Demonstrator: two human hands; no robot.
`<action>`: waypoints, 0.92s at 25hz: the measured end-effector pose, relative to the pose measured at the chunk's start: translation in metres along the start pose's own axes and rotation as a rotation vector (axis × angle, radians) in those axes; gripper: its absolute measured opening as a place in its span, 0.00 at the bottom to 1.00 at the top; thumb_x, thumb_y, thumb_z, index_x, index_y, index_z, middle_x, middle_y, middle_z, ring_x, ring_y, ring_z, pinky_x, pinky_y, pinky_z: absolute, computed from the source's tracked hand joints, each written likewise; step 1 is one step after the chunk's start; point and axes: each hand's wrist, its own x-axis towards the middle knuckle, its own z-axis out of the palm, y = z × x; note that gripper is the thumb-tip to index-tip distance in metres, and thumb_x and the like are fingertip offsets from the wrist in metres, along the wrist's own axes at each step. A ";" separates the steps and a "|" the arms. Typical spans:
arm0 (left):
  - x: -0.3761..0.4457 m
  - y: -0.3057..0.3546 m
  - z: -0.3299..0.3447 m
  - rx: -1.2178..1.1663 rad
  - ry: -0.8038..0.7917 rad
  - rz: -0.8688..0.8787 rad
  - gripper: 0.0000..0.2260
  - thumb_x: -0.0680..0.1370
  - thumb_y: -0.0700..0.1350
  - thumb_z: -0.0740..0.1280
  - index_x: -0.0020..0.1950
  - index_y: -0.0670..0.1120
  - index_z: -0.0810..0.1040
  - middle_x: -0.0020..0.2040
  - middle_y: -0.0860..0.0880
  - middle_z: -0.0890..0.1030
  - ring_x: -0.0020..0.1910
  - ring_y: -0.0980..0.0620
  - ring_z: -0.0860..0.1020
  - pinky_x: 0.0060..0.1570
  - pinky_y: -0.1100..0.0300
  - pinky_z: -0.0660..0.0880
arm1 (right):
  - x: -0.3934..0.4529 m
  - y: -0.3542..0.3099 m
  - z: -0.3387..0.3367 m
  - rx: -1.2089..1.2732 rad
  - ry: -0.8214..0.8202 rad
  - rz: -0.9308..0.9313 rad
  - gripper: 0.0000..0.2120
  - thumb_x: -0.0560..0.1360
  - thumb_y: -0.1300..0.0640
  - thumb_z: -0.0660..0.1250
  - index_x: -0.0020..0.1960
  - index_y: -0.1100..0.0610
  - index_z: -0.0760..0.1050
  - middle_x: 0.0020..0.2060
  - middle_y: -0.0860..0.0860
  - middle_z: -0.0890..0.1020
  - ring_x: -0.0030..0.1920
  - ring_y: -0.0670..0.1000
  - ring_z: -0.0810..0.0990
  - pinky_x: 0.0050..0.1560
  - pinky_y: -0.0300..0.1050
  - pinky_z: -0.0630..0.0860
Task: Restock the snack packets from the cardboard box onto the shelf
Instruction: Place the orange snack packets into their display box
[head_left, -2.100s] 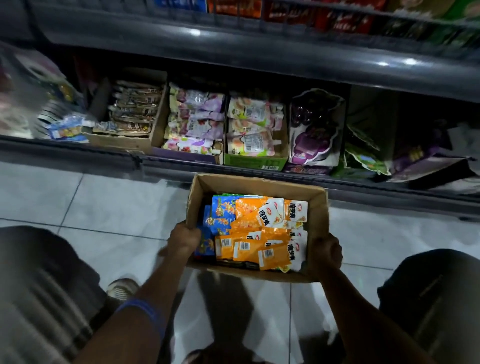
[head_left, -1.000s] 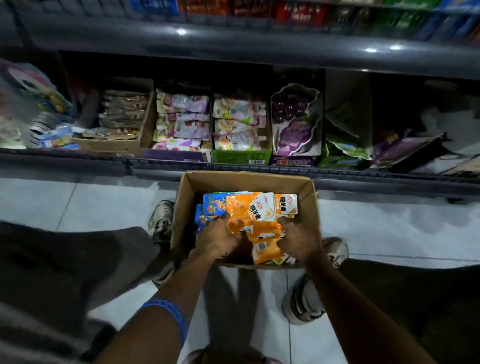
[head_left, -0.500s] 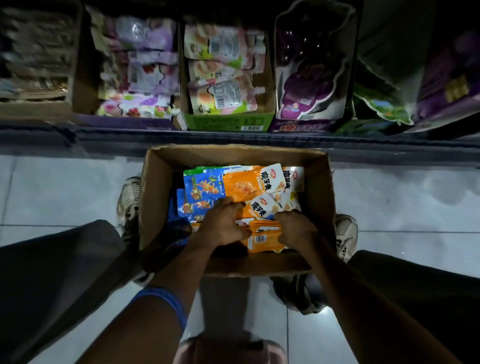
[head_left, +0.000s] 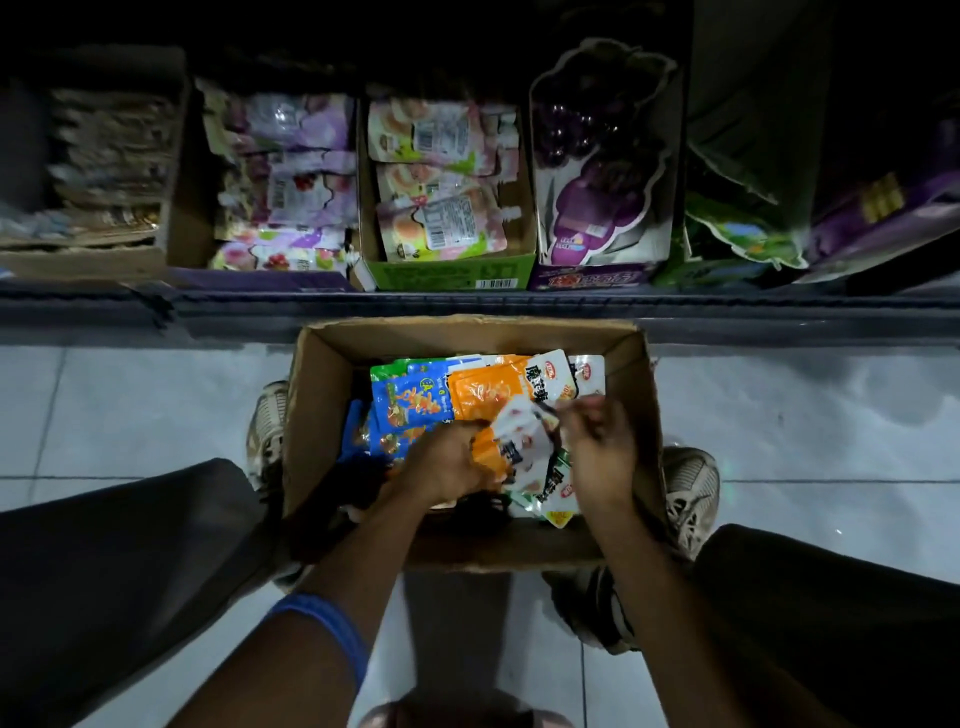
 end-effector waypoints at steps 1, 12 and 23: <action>-0.002 0.003 -0.016 -0.259 0.030 -0.050 0.17 0.69 0.47 0.79 0.55 0.53 0.79 0.52 0.51 0.84 0.48 0.51 0.81 0.48 0.53 0.80 | 0.008 -0.009 -0.006 0.173 0.048 0.119 0.13 0.76 0.56 0.68 0.59 0.58 0.75 0.56 0.53 0.81 0.53 0.51 0.79 0.54 0.48 0.75; -0.029 0.043 -0.049 -1.249 0.248 -0.011 0.26 0.64 0.40 0.79 0.61 0.45 0.77 0.50 0.50 0.86 0.50 0.50 0.85 0.55 0.47 0.80 | -0.027 -0.033 0.045 0.924 -0.218 0.740 0.33 0.77 0.31 0.47 0.60 0.55 0.76 0.56 0.60 0.82 0.58 0.62 0.79 0.65 0.62 0.68; -0.025 0.013 -0.030 -0.680 0.118 -0.062 0.19 0.68 0.34 0.77 0.49 0.53 0.76 0.45 0.57 0.83 0.48 0.54 0.82 0.39 0.73 0.75 | -0.002 -0.062 0.023 0.227 -0.511 0.043 0.31 0.70 0.47 0.72 0.70 0.43 0.66 0.59 0.44 0.79 0.56 0.43 0.80 0.52 0.38 0.77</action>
